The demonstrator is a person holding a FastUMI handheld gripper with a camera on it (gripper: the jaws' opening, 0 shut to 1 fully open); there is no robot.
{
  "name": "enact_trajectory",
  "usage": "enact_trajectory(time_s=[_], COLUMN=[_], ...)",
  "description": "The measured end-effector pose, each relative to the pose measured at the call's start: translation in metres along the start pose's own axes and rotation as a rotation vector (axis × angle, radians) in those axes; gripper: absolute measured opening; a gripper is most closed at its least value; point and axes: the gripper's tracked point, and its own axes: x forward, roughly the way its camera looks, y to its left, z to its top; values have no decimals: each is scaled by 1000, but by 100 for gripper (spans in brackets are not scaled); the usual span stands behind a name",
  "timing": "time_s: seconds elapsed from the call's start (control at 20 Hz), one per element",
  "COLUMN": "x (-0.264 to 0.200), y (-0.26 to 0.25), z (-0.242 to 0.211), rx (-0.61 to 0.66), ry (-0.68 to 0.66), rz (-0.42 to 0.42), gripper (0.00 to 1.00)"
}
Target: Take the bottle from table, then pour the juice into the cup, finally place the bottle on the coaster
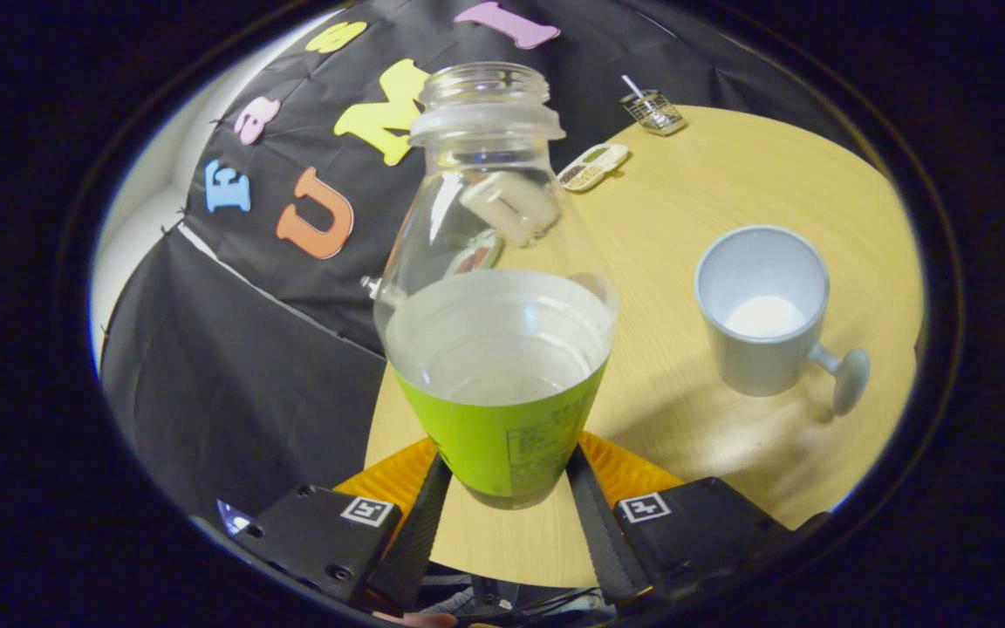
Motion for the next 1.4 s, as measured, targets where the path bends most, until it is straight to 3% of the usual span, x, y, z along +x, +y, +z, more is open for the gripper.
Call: enact_trajectory(time_s=[0.45, 1.4], x=[-1, -18], y=[16, 51], z=[-2, 17], rx=[251, 456], ry=[45, 97], rz=[186, 415], gripper=[79, 78])
